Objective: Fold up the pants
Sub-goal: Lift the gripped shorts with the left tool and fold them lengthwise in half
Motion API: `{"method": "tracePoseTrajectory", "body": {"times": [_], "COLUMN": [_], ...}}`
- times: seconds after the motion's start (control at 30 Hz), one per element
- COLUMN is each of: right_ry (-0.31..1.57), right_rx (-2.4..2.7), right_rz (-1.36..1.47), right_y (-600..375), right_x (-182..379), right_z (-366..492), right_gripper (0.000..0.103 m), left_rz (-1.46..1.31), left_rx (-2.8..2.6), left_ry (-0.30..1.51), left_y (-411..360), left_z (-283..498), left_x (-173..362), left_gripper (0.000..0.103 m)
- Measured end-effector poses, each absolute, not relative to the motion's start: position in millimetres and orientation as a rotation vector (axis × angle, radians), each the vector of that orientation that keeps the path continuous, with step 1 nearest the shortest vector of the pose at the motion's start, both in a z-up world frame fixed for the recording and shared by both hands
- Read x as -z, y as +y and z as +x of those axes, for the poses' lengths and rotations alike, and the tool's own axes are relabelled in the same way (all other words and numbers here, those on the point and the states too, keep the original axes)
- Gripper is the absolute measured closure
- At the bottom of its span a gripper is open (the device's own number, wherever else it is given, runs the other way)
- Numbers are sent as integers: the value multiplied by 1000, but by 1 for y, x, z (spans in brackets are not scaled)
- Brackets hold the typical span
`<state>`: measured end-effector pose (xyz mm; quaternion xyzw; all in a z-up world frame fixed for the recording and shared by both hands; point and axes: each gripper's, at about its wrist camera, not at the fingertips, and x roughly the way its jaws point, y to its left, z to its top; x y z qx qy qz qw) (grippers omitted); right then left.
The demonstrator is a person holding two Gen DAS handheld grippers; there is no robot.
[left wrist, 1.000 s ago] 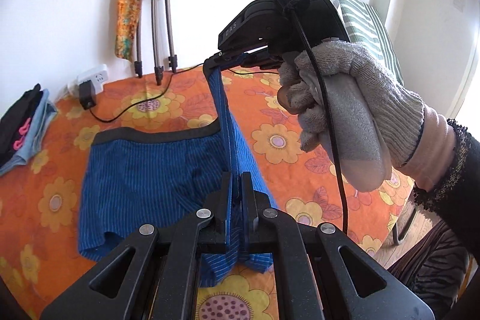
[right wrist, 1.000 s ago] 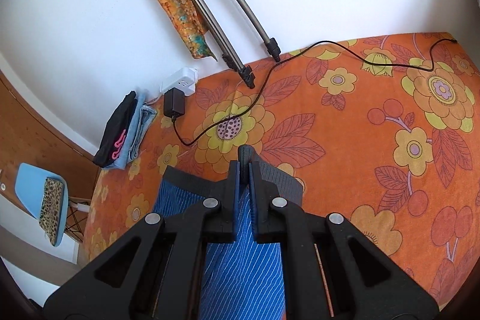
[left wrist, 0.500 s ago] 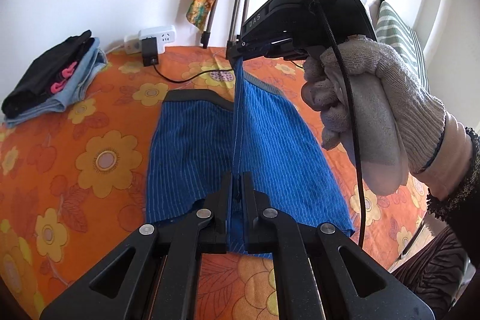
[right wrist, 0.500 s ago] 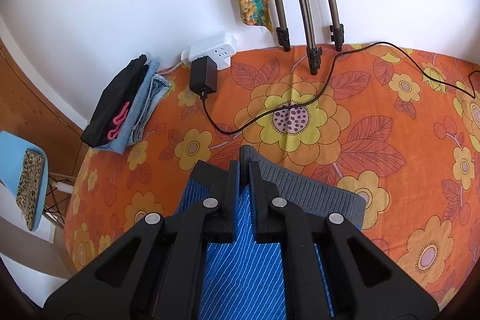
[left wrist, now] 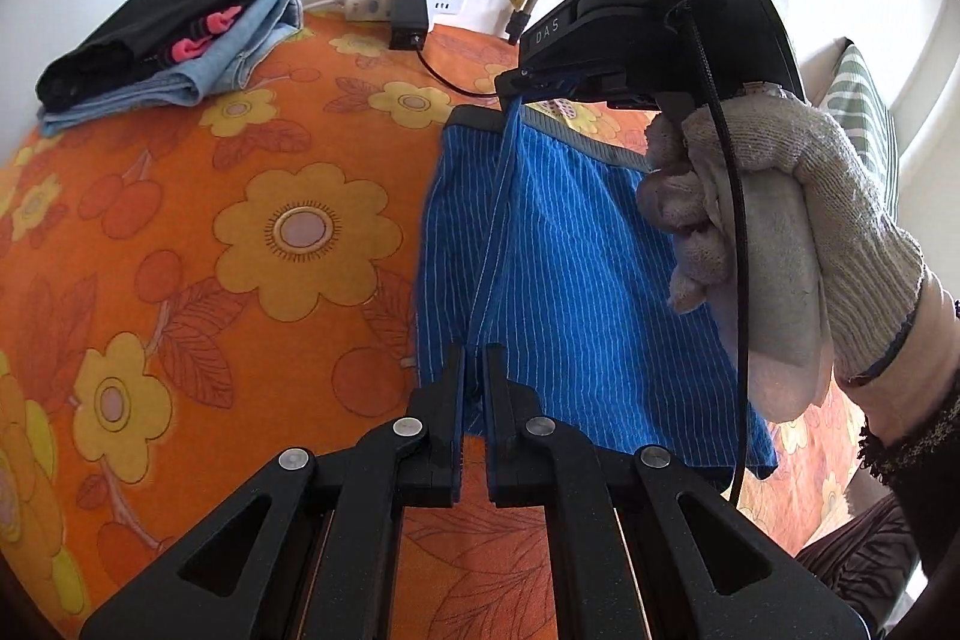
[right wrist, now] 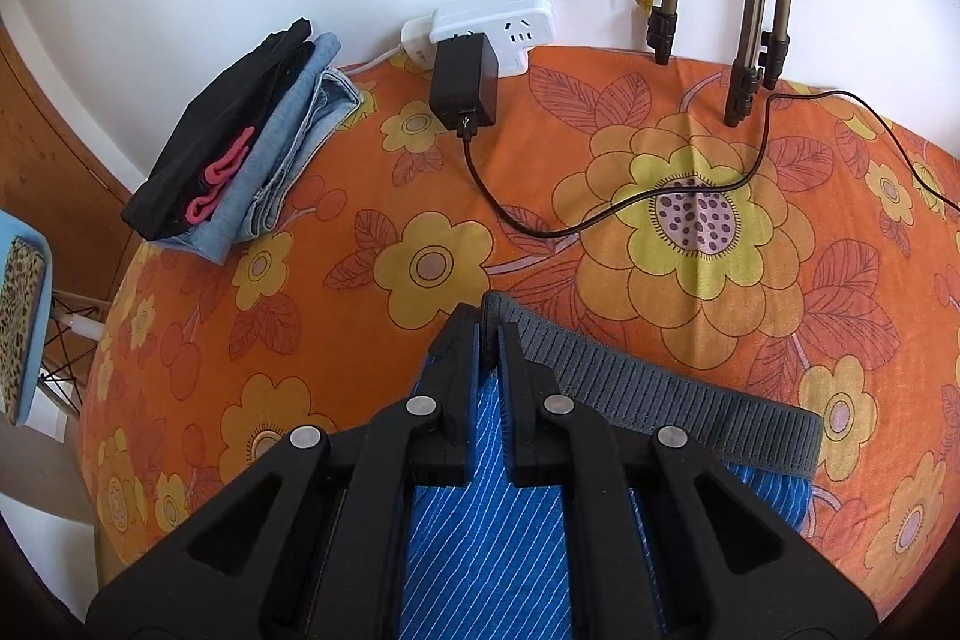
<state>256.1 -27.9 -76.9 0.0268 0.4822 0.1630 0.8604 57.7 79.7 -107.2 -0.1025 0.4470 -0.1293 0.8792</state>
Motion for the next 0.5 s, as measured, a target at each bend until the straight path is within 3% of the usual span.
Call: {"method": "tracePoseTrajectory", "body": {"times": [0.5], "right_ry": [1034], "right_rx": [-357], "right_rz": [5], "right_y": [-1], "right_x": [96], "right_z": [261], "right_gripper": [95], "left_rz": [-216], "left_rx": [232], "left_ry": [960], "left_y": [85], "left_z": [57], "left_x": [113], "left_gripper": [99]}}
